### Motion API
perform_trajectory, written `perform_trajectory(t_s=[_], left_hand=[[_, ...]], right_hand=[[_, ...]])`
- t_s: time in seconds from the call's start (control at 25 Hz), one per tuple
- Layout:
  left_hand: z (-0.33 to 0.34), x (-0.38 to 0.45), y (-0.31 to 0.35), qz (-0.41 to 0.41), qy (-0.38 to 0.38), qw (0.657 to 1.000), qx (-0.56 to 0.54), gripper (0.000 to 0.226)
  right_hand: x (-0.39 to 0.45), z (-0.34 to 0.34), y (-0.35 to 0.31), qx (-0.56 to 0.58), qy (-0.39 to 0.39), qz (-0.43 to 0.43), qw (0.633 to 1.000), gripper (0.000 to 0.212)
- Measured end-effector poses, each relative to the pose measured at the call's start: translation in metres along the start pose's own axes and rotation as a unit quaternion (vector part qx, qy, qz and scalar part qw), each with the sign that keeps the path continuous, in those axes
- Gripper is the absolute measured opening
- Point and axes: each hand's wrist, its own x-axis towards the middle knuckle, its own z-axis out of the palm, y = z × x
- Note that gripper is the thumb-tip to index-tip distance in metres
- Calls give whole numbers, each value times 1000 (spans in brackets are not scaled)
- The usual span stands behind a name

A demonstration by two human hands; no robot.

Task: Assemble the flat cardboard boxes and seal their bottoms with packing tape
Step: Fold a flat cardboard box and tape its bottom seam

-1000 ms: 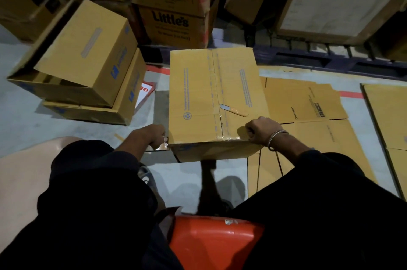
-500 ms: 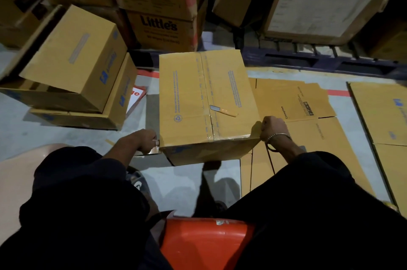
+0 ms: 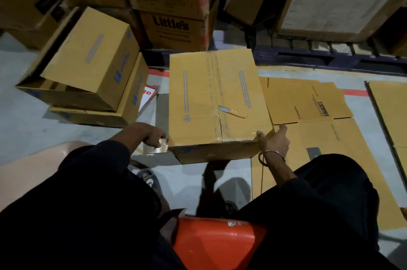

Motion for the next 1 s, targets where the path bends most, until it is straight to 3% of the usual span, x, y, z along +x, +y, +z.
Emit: perform_trajectory(t_s=[0.12,0.24,0.36,0.48,0.6,0.72,0.8,0.88,1.0], left_hand=[[-17,-7,-8,27,-36,999,24,52],[-35,-17,-32,71,-56,994,-58,46],[-23,-27,-58,87,-20,968,-236,35],[17,-12,-71,90,38,956,-276,46],[49,8,-71,96,138,955,-244,62],[52,10,-73,99,175,943,-266,48],[54,4,-77,88,174,936,-293,33],[57,-2,-83,93,158,930,-319,35],[58,-4,-89,121,151,911,-364,39]], right_hand=[[8,-2,-1,17,-9,19,1000,78],[16,4,0,23,1,36,999,77],[25,2,2,23,11,36,999,77],[32,6,-2,7,12,57,998,87],[32,12,-19,-112,23,-27,993,88],[26,33,-46,-241,32,-149,959,75],[19,52,-67,-250,-13,-213,944,64],[16,68,-82,-264,-65,-235,933,61],[16,77,-81,-318,-54,-262,910,53]])
